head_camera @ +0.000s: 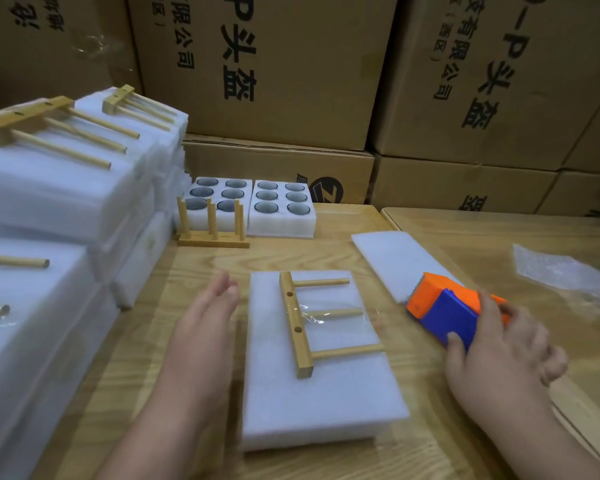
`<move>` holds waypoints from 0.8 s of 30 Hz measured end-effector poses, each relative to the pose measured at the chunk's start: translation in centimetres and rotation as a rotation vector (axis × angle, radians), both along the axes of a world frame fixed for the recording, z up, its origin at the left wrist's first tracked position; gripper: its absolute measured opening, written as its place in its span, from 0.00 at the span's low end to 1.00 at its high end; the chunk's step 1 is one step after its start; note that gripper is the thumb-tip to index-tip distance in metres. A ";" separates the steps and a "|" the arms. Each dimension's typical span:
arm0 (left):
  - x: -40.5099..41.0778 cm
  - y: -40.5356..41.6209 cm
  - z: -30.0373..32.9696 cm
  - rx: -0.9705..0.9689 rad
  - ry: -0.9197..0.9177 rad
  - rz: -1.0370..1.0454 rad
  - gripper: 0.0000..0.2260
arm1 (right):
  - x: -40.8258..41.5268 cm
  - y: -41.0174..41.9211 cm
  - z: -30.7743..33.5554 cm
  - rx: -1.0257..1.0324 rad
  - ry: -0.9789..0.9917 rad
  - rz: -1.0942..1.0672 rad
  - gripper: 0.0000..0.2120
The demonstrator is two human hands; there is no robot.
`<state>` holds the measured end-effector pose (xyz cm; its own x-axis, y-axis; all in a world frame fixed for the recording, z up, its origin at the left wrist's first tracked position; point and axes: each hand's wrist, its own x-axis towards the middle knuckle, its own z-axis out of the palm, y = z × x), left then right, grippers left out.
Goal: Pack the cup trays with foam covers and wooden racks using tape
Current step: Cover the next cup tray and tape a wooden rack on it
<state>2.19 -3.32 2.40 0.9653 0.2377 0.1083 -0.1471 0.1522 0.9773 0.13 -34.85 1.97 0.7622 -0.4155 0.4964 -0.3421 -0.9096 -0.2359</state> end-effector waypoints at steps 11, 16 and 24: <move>-0.2 -0.4 -2.7 -0.086 0.136 -0.121 0.22 | 5.6 6.1 -0.6 1.460 -0.250 0.389 0.05; -0.1 -1.1 -2.6 -0.006 0.124 -0.096 0.19 | 5.5 6.3 -1.2 1.328 -0.117 0.512 0.05; -0.5 -1.5 -2.4 -0.014 0.188 -0.073 0.18 | 5.7 6.8 -1.5 1.123 -0.031 0.569 0.11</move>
<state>1.74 -4.85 0.05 0.9830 0.1661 -0.0787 0.0502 0.1693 0.9843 5.78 -28.03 0.48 0.9661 -0.2366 0.1035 0.0507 -0.2191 -0.9744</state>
